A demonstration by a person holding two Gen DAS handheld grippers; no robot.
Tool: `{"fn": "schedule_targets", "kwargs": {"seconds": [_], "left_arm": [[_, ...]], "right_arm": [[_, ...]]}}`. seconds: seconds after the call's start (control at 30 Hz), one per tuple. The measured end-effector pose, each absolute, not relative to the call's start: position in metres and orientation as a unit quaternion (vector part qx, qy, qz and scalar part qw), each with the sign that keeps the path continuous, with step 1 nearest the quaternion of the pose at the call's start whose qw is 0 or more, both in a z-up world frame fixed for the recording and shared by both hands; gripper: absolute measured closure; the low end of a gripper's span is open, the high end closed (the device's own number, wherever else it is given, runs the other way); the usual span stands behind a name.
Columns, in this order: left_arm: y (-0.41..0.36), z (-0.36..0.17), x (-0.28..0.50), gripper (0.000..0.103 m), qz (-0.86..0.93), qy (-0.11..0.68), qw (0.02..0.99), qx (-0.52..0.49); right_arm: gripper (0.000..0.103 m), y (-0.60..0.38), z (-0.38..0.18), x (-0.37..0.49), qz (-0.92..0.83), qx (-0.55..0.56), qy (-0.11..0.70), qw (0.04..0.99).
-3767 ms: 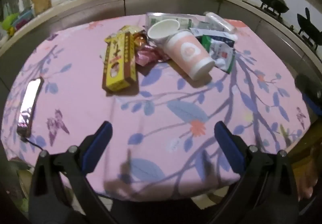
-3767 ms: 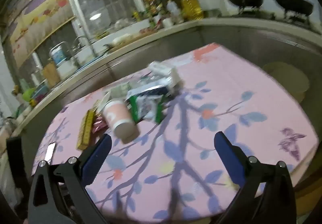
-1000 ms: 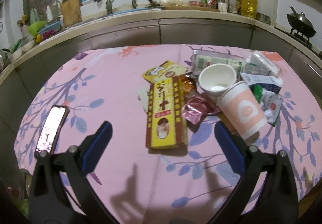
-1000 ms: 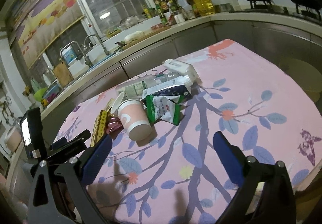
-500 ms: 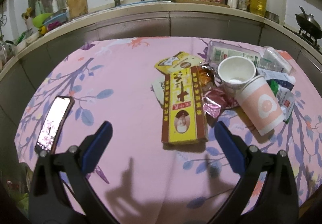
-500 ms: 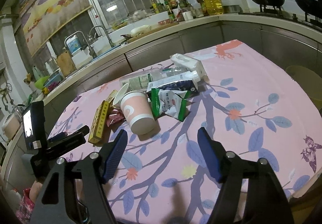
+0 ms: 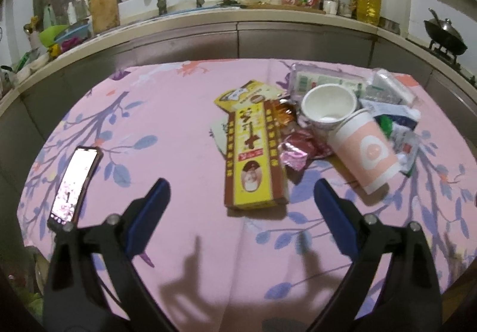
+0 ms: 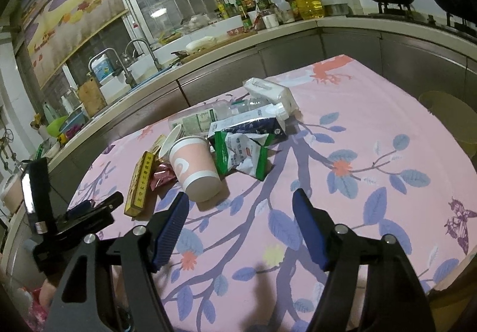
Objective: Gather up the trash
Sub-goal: 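Grasp the yellow spice box with the left tool while the right tool grasps the pink paper cup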
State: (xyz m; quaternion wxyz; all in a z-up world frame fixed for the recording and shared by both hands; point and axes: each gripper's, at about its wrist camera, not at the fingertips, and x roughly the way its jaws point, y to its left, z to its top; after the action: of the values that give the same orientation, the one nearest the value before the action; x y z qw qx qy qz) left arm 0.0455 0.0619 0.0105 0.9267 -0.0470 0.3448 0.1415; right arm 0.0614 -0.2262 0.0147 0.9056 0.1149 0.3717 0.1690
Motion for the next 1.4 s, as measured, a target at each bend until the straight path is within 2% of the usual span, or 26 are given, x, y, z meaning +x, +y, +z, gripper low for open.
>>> {"fn": "schedule_targets", "kwargs": {"seconds": [0.27,0.6,1.13,1.4], "left_arm": [[0.051,0.027,0.036,0.01,0.132,0.318,0.938,-0.036],[0.055,0.02,0.038,0.01,0.134,0.334,0.932,-0.04],[0.08,0.003,0.041,0.01,0.151,0.358,0.919,-0.06],[0.111,-0.001,0.038,0.007,0.175,0.358,0.913,-0.087]], "right_arm": [[0.034,-0.224,0.011,0.065,0.169,0.114,0.382,0.901],[0.033,-0.227,0.002,0.069,0.164,0.126,0.402,0.892],[0.019,-0.22,-0.011,0.073,0.17,0.127,0.428,0.879],[0.018,-0.207,-0.014,0.077,0.181,0.108,0.437,0.874]]}}
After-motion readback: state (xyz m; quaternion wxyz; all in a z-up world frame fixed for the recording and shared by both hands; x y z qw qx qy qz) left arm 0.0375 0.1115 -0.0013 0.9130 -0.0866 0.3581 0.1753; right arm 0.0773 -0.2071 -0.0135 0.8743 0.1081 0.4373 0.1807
